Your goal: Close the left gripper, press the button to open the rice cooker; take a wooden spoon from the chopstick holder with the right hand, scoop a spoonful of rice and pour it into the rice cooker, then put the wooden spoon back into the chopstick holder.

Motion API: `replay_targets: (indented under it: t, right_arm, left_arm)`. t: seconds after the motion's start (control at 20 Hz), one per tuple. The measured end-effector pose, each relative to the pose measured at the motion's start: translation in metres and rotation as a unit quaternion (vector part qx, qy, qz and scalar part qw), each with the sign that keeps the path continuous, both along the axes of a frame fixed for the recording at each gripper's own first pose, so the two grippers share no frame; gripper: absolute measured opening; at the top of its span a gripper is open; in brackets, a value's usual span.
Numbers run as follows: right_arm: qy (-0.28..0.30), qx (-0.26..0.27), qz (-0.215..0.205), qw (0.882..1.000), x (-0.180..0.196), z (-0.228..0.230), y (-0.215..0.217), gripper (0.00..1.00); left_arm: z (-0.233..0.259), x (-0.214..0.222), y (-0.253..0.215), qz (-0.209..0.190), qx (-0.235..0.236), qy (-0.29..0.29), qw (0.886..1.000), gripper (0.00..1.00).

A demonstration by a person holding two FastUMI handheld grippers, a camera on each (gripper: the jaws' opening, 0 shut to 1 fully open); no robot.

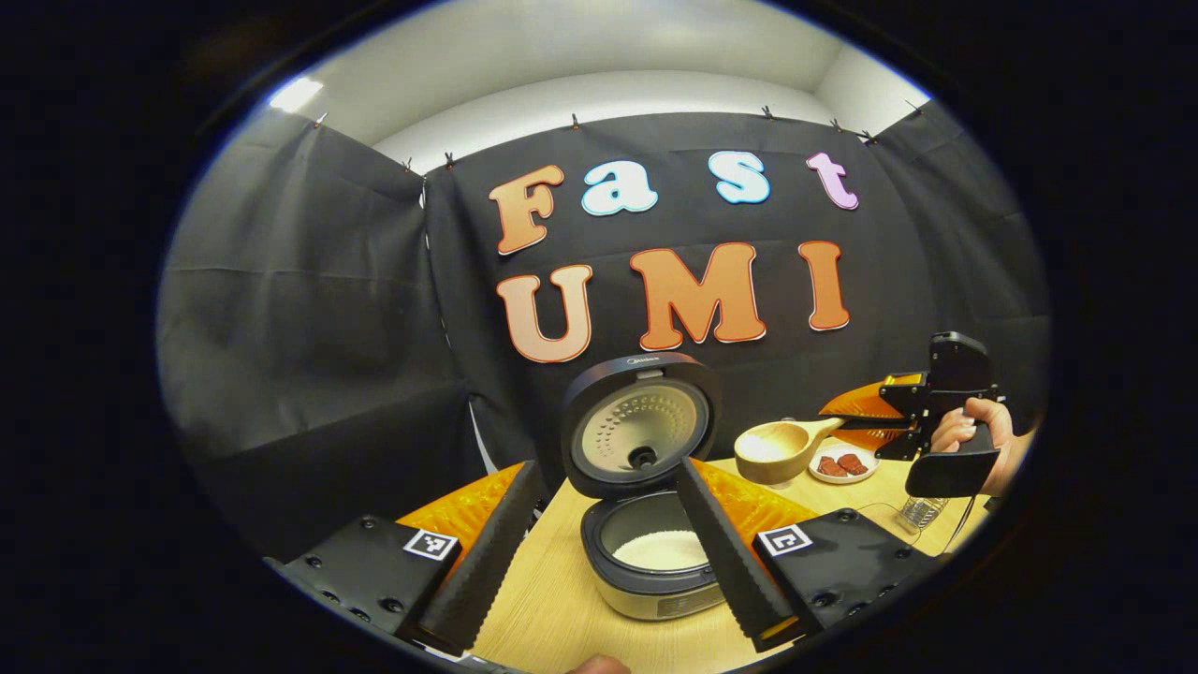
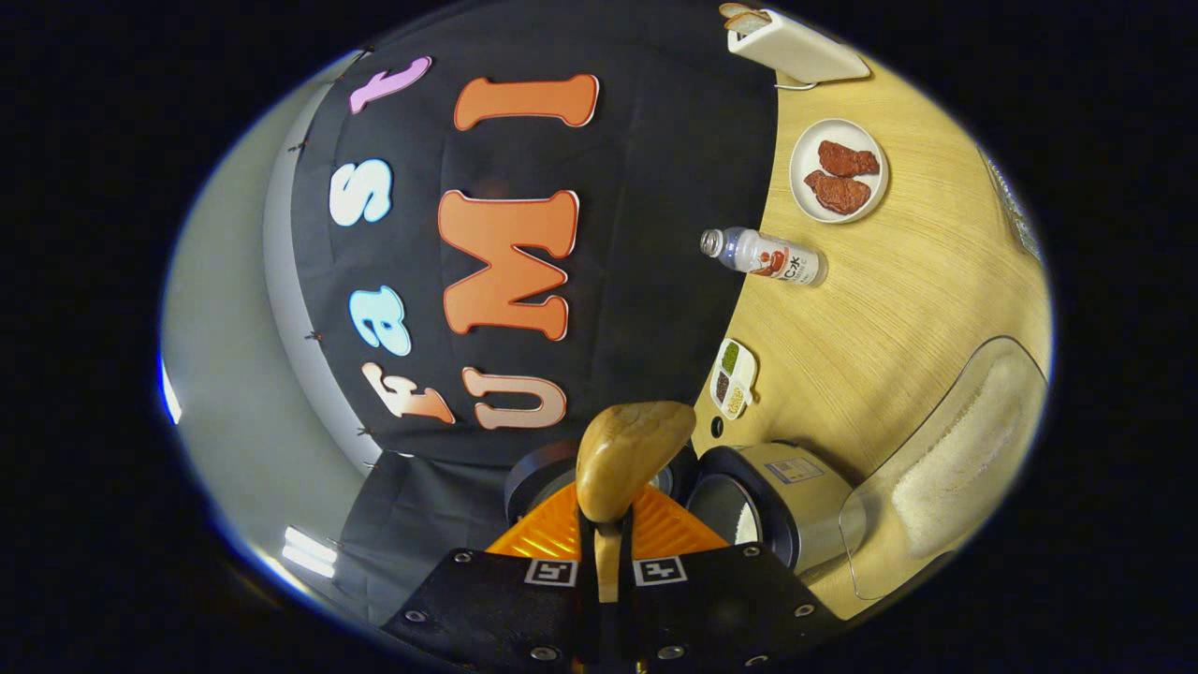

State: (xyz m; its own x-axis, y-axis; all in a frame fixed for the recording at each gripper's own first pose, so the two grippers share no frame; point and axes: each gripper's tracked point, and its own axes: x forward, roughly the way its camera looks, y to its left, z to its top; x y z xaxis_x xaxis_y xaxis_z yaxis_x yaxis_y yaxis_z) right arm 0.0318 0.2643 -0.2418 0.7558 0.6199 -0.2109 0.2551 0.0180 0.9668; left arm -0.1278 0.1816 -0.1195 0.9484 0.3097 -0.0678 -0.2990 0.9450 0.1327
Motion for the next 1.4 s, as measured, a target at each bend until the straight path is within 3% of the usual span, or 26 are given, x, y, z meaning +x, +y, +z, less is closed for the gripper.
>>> replay_targets:
  t: [0.05, 0.1, 0.2, 0.4, 0.55, 0.85, 1.2, 1.4]
  right_arm:
    - [-0.004, -0.004, 0.007, 1.000, 0.001, 0.003, 0.008, 0.07]
    - [-0.008, -0.006, 0.012, 1.000, 0.005, 0.007, 0.017, 0.07]
    - [-0.021, -0.031, 0.023, 0.999, 0.015, 0.007, 0.033, 0.08]
    - [-0.065, -0.150, 0.057, 0.985, 0.027, 0.003, 0.059, 0.07]
    - [-0.118, -0.231, 0.082, 0.962, 0.032, 0.008, 0.073, 0.08]
    - [-0.209, -0.329, 0.135, 0.911, 0.035, 0.026, 0.107, 0.07]
    - [-0.259, -0.396, 0.170, 0.865, 0.031, 0.025, 0.123, 0.07]
    - [-0.295, -0.432, 0.191, 0.830, 0.024, 0.028, 0.129, 0.07]
  left_arm:
    - [-0.001, -0.003, 0.004, 0.003, 0.000, 0.001, 1.000, 0.94]
    - [-0.002, -0.004, 0.007, 0.008, 0.001, 0.003, 1.000, 1.00]
    - [-0.007, -0.006, 0.013, 0.016, 0.000, 0.008, 1.000, 1.00]
    - [-0.014, -0.013, 0.025, 0.035, 0.004, 0.020, 0.999, 1.00]
    - [-0.018, -0.015, 0.031, 0.046, 0.002, 0.028, 0.999, 1.00]
    - [-0.018, -0.011, 0.029, 0.046, 0.007, 0.030, 0.998, 0.96]
    - [-0.023, -0.010, 0.032, 0.045, 0.000, 0.035, 0.998, 0.94]
    - [-0.024, -0.010, 0.032, 0.045, 0.000, 0.038, 0.998, 0.94]
